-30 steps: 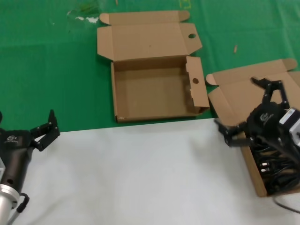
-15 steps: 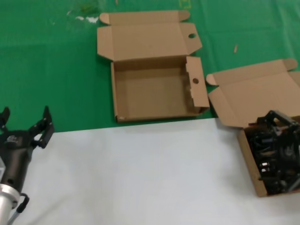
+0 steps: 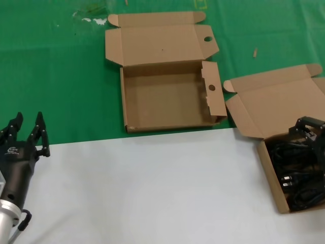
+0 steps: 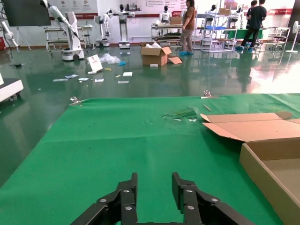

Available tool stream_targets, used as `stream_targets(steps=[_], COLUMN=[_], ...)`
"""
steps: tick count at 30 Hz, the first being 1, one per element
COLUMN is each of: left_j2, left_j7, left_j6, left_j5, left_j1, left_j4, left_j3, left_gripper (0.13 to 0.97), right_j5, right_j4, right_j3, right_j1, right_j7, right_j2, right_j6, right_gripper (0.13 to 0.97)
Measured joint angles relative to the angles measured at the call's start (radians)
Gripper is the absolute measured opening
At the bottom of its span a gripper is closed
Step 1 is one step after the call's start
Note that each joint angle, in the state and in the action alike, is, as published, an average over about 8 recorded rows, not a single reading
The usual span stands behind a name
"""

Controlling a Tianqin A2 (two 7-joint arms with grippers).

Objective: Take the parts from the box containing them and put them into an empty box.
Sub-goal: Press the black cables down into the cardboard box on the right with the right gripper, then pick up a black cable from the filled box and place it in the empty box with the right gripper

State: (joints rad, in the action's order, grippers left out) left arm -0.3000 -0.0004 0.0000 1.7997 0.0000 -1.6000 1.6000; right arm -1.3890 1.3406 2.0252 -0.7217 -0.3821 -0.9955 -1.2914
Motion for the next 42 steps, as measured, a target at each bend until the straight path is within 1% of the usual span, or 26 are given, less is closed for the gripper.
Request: stream_targets(steps=[5, 7, 8, 13, 14, 16, 22, 23, 31, 35, 42], left_j2=[0.000, 0.000, 0.000, 0.000, 0.000, 0.000, 0.000, 0.000, 0.000, 0.000, 0.000], left_j7=[0.000, 0.000, 0.000, 0.000, 0.000, 0.000, 0.000, 0.000, 0.000, 0.000, 0.000], left_j6=[0.000, 0.000, 0.000, 0.000, 0.000, 0.000, 0.000, 0.000, 0.000, 0.000, 0.000], left_j5=[0.000, 0.000, 0.000, 0.000, 0.000, 0.000, 0.000, 0.000, 0.000, 0.000, 0.000], left_j1=[0.000, 0.000, 0.000, 0.000, 0.000, 0.000, 0.000, 0.000, 0.000, 0.000, 0.000], left_j4=[0.000, 0.000, 0.000, 0.000, 0.000, 0.000, 0.000, 0.000, 0.000, 0.000, 0.000], left_j3=[0.000, 0.000, 0.000, 0.000, 0.000, 0.000, 0.000, 0.000, 0.000, 0.000, 0.000], left_gripper=[0.319, 0.277, 0.277, 0.213, 0.200, 0.175, 0.153, 0.149, 0.140, 0.140, 0.140], right_j5=[0.046, 0.060, 0.066, 0.085, 0.087, 0.089, 0.085, 0.084, 0.082, 0.080, 0.072], right_j4=[-0.078, -0.109, -0.124, -0.192, -0.203, -0.223, -0.261, -0.266, -0.296, -0.304, -0.327], right_j3=[0.030, 0.038, 0.042, 0.053, 0.054, 0.055, 0.052, 0.051, 0.051, 0.051, 0.048], right_j1=[-0.059, -0.077, -0.085, -0.116, -0.121, -0.129, -0.144, -0.146, -0.158, -0.160, -0.163], right_j7=[-0.037, -0.051, -0.057, -0.087, -0.092, -0.101, -0.119, -0.121, -0.136, -0.141, -0.153], right_j2=[0.042, 0.055, 0.061, 0.087, 0.090, 0.097, 0.108, 0.109, 0.114, 0.117, 0.128], right_j6=[-0.005, -0.003, -0.001, 0.011, 0.013, 0.018, 0.029, 0.030, 0.036, 0.040, 0.051], right_gripper=[0.927, 0.901, 0.888, 0.823, 0.823, 0.780, 0.652, 0.652, 0.435, 0.435, 0.292])
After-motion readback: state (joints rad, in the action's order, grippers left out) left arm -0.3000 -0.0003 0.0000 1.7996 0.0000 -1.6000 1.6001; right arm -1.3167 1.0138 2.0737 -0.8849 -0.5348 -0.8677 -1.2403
